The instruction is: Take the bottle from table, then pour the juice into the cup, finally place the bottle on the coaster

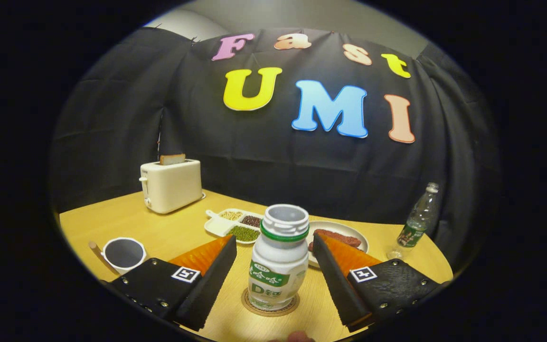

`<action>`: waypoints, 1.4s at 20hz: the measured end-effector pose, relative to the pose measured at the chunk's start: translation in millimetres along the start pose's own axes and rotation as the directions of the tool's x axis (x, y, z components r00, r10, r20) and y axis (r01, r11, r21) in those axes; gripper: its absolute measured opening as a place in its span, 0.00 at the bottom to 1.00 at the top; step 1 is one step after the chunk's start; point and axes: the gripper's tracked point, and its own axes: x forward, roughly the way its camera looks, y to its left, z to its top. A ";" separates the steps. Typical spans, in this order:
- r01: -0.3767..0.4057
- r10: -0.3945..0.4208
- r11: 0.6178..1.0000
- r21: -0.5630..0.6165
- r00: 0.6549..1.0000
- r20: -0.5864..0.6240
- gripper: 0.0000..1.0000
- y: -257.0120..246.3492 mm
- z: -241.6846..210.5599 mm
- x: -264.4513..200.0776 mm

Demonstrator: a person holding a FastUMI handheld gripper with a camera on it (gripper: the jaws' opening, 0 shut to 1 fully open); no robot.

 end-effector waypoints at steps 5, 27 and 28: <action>0.038 -0.040 0.999 0.021 0.995 0.096 0.99 -3.5 49.4 -43.2; 0.162 -0.168 0.986 0.047 0.966 0.196 0.99 -93.2 74.2 -154.4; 0.169 -0.174 0.985 0.038 0.964 0.202 0.98 -102.2 62.0 -157.3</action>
